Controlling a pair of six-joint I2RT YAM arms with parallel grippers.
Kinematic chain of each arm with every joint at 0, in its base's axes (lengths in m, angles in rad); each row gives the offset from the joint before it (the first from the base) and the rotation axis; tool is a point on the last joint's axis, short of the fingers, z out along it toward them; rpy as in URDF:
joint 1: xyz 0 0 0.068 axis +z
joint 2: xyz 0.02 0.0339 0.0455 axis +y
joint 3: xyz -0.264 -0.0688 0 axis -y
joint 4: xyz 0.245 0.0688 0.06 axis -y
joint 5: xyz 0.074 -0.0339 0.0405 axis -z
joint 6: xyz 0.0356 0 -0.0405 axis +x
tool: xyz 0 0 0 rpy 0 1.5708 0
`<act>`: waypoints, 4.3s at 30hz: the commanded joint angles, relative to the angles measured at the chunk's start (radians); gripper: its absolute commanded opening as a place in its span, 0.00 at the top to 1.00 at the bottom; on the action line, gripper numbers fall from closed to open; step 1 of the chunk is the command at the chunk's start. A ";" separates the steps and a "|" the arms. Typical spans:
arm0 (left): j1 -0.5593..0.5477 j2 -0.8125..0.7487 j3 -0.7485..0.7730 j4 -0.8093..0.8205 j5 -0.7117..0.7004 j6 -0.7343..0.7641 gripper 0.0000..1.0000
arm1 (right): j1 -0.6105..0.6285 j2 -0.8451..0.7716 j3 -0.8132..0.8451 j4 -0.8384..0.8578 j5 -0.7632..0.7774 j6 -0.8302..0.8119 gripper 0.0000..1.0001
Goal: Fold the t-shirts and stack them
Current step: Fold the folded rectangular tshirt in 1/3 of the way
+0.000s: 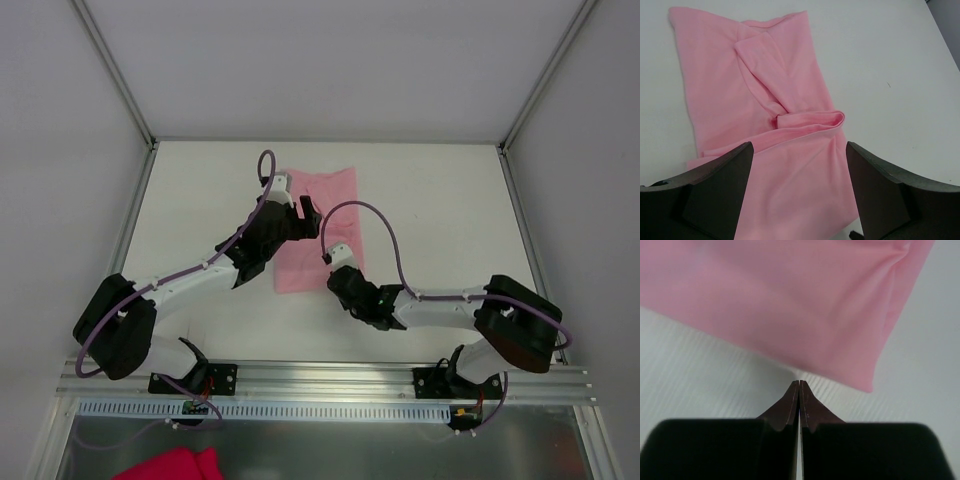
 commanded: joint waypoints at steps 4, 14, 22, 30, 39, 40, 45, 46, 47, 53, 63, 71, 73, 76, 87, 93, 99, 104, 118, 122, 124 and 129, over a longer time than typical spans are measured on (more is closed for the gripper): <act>-0.002 -0.005 0.008 0.033 -0.034 0.053 0.23 | -0.148 0.055 0.129 0.071 -0.066 -0.097 0.99; -0.001 0.064 0.054 0.027 -0.051 0.076 0.23 | -0.246 0.130 0.195 0.083 -0.120 -0.149 0.99; -0.001 0.036 0.043 0.014 -0.089 0.098 0.23 | -0.254 0.244 0.143 0.183 -0.137 -0.143 0.99; -0.001 -0.068 0.013 -0.018 -0.124 0.110 0.21 | -0.235 0.149 -0.002 0.201 -0.222 -0.075 0.99; -0.001 -0.189 -0.033 -0.065 -0.147 0.095 0.20 | 0.001 0.052 -0.093 0.126 -0.094 0.052 0.99; -0.001 -0.189 -0.040 -0.050 -0.134 0.087 0.20 | 0.002 0.067 -0.084 0.123 -0.034 0.037 0.99; -0.001 -0.122 -0.031 -0.030 -0.118 0.083 0.19 | -0.022 0.096 0.011 0.157 0.070 -0.084 0.99; -0.001 -0.111 -0.027 -0.027 -0.118 0.084 0.19 | -0.030 0.098 0.026 0.163 0.072 -0.097 0.99; -0.001 -0.102 -0.024 -0.024 -0.118 0.083 0.19 | -0.037 0.094 0.040 0.169 0.075 -0.110 0.99; -0.001 -0.060 0.000 -0.024 -0.115 0.095 0.19 | -0.097 0.040 0.100 0.183 0.101 -0.169 0.89; -0.001 -0.024 0.000 0.011 -0.117 0.121 0.20 | -0.182 0.182 0.243 0.172 0.181 -0.268 0.51; -0.001 -0.025 -0.018 0.010 -0.149 0.138 0.19 | -0.223 0.264 0.307 0.155 0.170 -0.282 0.51; 0.001 -0.028 -0.018 0.011 -0.149 0.139 0.19 | -0.231 0.271 0.310 0.158 0.163 -0.279 0.53; -0.001 -0.025 -0.018 0.011 -0.152 0.141 0.19 | -0.241 0.274 0.315 0.140 0.143 -0.259 0.74; 0.001 -0.002 -0.012 0.022 -0.141 0.138 0.19 | -0.271 0.245 0.300 0.097 0.155 -0.226 0.50; -0.001 0.024 0.006 0.022 -0.132 0.135 0.19 | -0.271 0.199 0.264 0.102 0.153 -0.210 0.48; -0.001 0.029 0.008 0.022 -0.132 0.135 0.19 | -0.289 0.129 0.238 0.073 0.089 -0.132 0.49; -0.001 0.019 0.005 0.020 -0.130 0.130 0.19 | -0.292 0.107 0.252 -0.016 0.078 -0.071 0.49; -0.001 0.042 0.011 0.030 -0.117 0.119 0.19 | -0.366 0.055 0.166 0.013 -0.063 0.109 0.52; 0.001 0.044 0.011 0.033 -0.121 0.122 0.19 | -0.390 0.072 0.146 0.075 -0.153 0.103 0.52; -0.001 0.047 0.011 0.036 -0.124 0.124 0.19 | -0.396 0.070 0.137 0.125 -0.187 0.089 0.52; -0.001 0.056 0.017 0.031 -0.129 0.129 0.19 | -0.426 0.070 0.148 0.131 -0.242 0.101 0.53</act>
